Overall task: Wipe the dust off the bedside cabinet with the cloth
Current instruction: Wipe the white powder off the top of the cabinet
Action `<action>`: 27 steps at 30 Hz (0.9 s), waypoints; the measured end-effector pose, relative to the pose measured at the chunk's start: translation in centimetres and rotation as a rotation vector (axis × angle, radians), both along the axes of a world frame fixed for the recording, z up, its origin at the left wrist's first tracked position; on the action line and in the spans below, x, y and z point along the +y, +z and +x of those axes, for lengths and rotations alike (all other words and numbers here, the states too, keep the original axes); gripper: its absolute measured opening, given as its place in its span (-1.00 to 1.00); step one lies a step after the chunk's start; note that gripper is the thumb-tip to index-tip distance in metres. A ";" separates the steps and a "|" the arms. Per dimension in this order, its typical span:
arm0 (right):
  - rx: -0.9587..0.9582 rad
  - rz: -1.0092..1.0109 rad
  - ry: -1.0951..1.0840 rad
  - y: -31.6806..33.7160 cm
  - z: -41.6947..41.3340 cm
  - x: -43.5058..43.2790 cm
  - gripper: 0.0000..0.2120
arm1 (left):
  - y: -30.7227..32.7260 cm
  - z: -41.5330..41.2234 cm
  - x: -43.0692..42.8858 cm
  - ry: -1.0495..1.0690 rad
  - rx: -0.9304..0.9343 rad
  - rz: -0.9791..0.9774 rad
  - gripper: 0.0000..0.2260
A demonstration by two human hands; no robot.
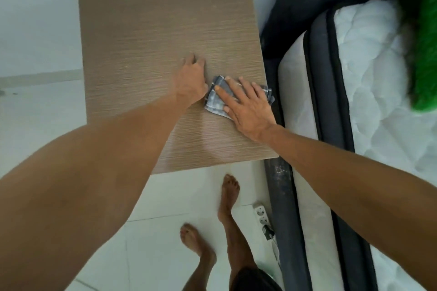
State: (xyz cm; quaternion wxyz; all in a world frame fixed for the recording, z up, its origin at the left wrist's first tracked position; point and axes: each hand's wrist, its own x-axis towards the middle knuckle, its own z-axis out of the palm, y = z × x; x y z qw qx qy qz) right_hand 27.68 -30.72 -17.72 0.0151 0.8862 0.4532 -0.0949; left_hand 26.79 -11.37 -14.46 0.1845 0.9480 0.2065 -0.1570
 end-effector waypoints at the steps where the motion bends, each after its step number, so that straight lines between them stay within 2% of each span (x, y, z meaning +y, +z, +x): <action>1: 0.004 0.009 -0.002 0.0 -1.4 -0.6 -0.49 | 0.0 -1.0 -0.5 -0.011 0.009 0.005 -0.45; 6: 0.032 0.066 -0.037 0.3 -8.2 -2.7 -0.45 | 0.0 -6.0 -2.2 -0.054 0.003 0.033 -0.44; 11: 0.026 0.116 -0.051 0.5 -13.1 -3.4 -0.18 | -0.1 -10.7 -3.4 -0.115 -0.012 0.077 -0.43; 19: 0.064 0.122 0.117 1.3 -19.4 -6.5 -0.14 | -0.4 -16.3 -5.7 -0.147 -0.051 0.072 -0.46; 21: 0.077 0.193 0.017 1.8 -18.8 -7.5 -0.13 | -0.3 -17.0 -6.1 -0.160 -0.052 0.057 -0.48; 24: 0.063 0.308 -0.310 2.0 -14.4 -8.0 -0.22 | -0.3 -17.1 -6.0 -0.156 -0.051 0.046 -0.49; 27: 0.042 0.283 -0.498 1.4 -9.6 -8.1 -0.34 | -0.4 -16.8 -6.0 -0.138 -0.022 0.037 -0.46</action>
